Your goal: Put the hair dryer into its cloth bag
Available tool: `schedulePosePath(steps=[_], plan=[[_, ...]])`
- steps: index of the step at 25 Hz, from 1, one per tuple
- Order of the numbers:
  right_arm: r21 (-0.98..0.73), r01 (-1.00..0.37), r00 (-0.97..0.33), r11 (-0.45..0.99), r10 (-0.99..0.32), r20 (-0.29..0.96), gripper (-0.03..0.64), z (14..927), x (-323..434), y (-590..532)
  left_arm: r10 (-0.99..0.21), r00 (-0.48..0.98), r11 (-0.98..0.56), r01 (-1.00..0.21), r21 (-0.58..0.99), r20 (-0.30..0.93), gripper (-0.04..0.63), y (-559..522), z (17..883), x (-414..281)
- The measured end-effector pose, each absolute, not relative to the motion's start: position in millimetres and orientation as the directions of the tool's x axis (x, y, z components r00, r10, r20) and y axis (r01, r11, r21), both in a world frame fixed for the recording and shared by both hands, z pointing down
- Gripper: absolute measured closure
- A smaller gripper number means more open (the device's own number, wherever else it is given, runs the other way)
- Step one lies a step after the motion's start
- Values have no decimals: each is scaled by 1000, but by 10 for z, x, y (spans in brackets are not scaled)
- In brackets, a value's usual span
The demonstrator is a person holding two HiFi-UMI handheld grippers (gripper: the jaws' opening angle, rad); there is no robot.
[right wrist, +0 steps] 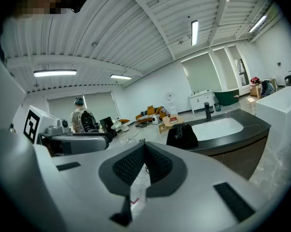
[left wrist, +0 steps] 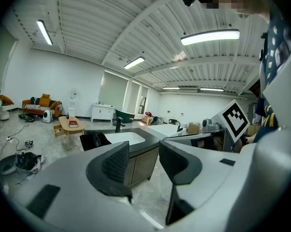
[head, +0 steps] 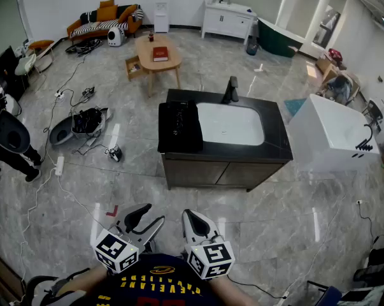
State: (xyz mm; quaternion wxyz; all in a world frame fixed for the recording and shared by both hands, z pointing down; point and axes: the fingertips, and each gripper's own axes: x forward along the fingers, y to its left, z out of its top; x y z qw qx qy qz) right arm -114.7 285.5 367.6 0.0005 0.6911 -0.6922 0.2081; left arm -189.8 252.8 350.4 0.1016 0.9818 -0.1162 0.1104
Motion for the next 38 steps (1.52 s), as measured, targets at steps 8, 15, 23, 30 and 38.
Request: schedulePosePath(steps=[8,15,23,30,38], plan=[[-287,-958,-53,-30,-959,277,611,3610,-1172,2887,-213,948,-952,-255,170,235,397,2563,3447,-1913],[-343,-938,-46,-55,-959,279,609,3704,-856,3072,-204,951,-951,-248,183,232,397,2728,3504,-1633],[-385,-921,-62,-67,-947,314,609,3862,-434,3363,-226,945,-945,-272,183,234,593,3011,3578,-1278],[-431,-901,-106,-47,-940,324,609,3980,-309,3310,-261,931,-931,-313,190,256,592,2976,3615,-1192],[-429,-900,-94,-73,-930,355,609,4124,2,2872,-213,936,-936,-277,216,280,592,2523,3785,-806]])
